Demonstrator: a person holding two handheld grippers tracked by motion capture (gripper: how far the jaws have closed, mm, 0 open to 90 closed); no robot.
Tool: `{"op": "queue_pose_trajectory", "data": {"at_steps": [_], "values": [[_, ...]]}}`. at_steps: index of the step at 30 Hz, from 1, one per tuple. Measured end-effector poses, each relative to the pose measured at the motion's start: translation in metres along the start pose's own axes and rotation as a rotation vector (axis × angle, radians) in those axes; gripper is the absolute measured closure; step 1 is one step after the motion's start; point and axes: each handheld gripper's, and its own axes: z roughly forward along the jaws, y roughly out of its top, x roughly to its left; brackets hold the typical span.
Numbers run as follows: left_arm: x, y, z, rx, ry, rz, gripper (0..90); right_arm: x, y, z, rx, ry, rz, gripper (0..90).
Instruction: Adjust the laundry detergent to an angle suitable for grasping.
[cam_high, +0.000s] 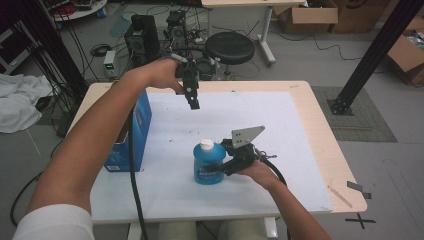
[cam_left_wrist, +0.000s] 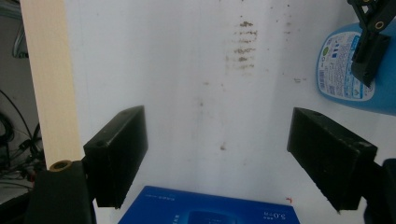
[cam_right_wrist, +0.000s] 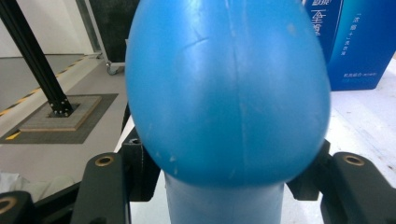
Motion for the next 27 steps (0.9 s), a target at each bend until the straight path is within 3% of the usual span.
{"op": "queue_pose_trajectory", "data": {"at_steps": [27], "values": [[0.001, -0.0025, 0.0012, -0.001, -0.003, -0.007, 20.9, -0.001, -0.0009, -0.0023, -0.014, -0.033, 0.03, 25.8]]}}
